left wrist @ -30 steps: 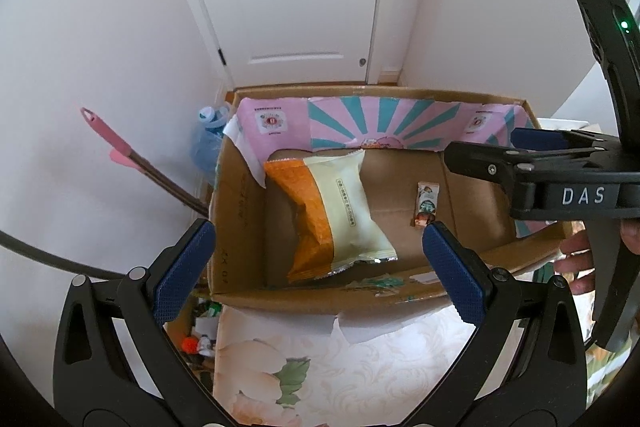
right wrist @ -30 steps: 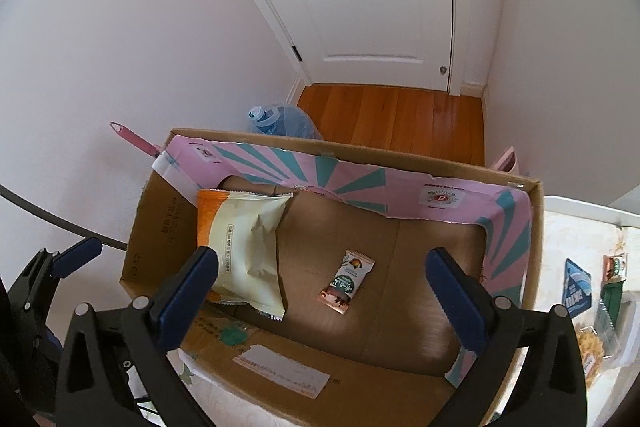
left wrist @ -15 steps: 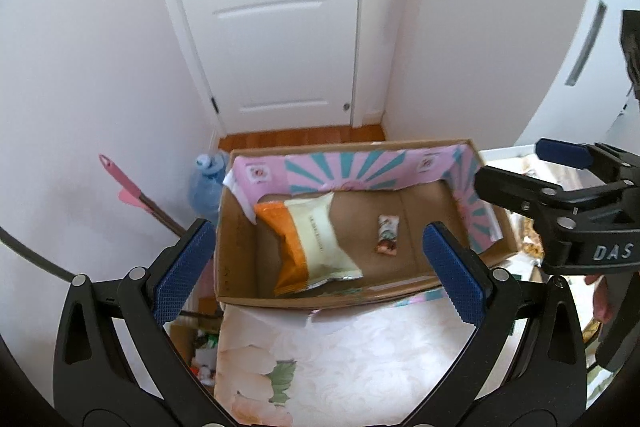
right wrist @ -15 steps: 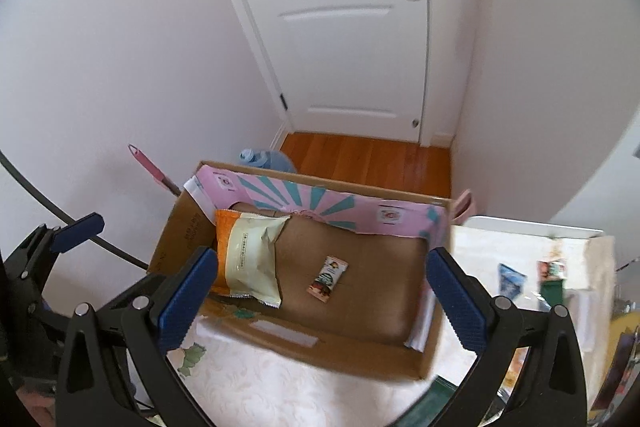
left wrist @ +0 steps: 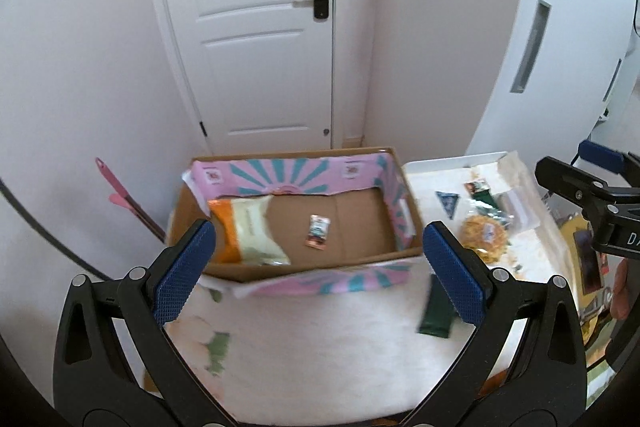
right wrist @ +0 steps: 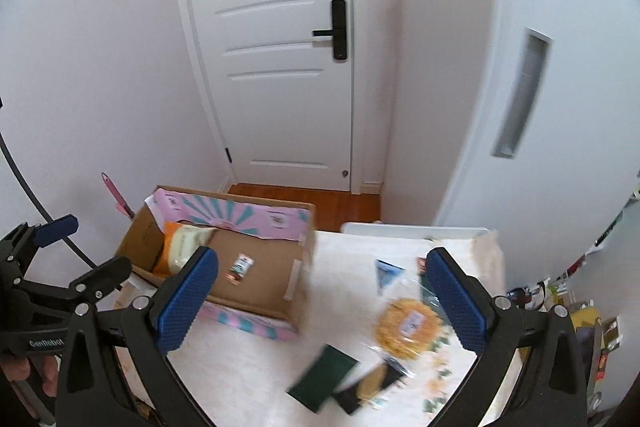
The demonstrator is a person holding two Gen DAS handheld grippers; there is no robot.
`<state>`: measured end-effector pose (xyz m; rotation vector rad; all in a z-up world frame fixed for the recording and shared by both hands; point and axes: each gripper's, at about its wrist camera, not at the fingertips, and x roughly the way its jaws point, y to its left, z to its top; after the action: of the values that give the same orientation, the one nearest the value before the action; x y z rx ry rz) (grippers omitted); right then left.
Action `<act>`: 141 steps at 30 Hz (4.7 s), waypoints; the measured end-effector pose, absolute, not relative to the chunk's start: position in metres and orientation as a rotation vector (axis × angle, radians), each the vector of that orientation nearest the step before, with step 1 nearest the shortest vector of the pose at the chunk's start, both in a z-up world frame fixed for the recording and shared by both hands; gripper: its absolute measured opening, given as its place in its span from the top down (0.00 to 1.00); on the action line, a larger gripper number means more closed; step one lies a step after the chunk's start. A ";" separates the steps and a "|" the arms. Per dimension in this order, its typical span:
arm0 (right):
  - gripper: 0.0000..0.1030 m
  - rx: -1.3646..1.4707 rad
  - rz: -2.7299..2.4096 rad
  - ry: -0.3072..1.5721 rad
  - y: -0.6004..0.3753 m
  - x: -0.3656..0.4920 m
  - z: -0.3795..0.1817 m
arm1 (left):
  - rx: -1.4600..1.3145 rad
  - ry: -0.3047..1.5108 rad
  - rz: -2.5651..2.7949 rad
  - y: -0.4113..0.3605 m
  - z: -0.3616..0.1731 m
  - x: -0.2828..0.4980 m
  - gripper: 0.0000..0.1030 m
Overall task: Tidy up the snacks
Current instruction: 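Withdraw both tools from the box back toward the table, then lower the left tool and grasp the dark green packet, then hold the green packet in the left tool while the right tool grasps the black-and-gold bar, then carry both packets over the box and release them inside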
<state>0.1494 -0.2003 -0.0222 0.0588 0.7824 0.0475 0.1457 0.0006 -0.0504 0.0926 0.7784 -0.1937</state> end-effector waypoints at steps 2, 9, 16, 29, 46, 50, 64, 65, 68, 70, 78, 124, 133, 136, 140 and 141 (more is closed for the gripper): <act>0.00 0.073 0.058 0.786 -0.221 0.139 -0.025 | 0.082 0.782 -0.193 -0.015 -0.053 0.134 0.00; 0.00 0.052 0.085 0.791 -0.282 0.102 -0.038 | 0.053 0.825 -0.183 -0.070 -0.074 0.096 0.00; 0.00 0.045 0.125 0.832 -0.324 0.081 -0.062 | 0.040 0.907 -0.208 -0.104 -0.107 0.085 0.00; 0.00 0.103 0.080 0.926 -0.360 0.072 -0.118 | 0.130 1.119 -0.370 -0.138 -0.198 0.140 0.19; 0.00 0.193 -0.005 1.042 -0.356 0.076 -0.176 | 0.255 1.293 -0.461 -0.158 -0.280 0.167 0.39; 0.00 0.203 -0.016 1.047 -0.357 0.079 -0.179 | 0.297 1.285 -0.465 -0.164 -0.282 0.167 0.45; 0.00 0.205 -0.023 1.050 -0.356 0.085 -0.180 | 0.327 1.268 -0.482 -0.162 -0.272 0.167 0.61; 0.00 0.202 -0.022 1.052 -0.355 0.086 -0.180 | 0.318 1.267 -0.480 -0.161 -0.270 0.167 0.61; 0.00 0.201 -0.020 1.061 -0.354 0.087 -0.182 | 0.293 1.264 -0.476 -0.155 -0.264 0.165 0.61; 0.00 0.214 -0.018 1.069 -0.353 0.087 -0.184 | 0.275 1.261 -0.472 -0.150 -0.259 0.164 0.61; 0.20 0.250 0.000 1.101 -0.326 0.084 -0.202 | 0.223 1.218 -0.472 -0.127 -0.240 0.159 0.61; 0.70 0.143 -0.468 0.998 -0.215 0.112 -0.256 | 0.355 1.193 -0.774 -0.076 -0.231 0.177 0.61; 0.71 0.191 -0.415 0.986 -0.222 0.099 -0.241 | 0.308 1.178 -0.733 -0.074 -0.216 0.171 0.61; 0.71 0.195 -0.390 0.978 -0.224 0.094 -0.229 | 0.280 1.167 -0.711 -0.073 -0.207 0.167 0.61; 0.71 0.193 -0.341 0.951 -0.229 0.092 -0.206 | 0.233 1.136 -0.675 -0.071 -0.188 0.163 0.61; 0.71 0.189 -0.328 0.943 -0.229 0.092 -0.200 | 0.220 1.125 -0.663 -0.070 -0.181 0.162 0.61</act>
<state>0.0920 -0.2290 -0.2001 0.1894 0.9428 -0.3278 0.1621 -0.0698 -0.1814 0.2200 1.1250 -0.6626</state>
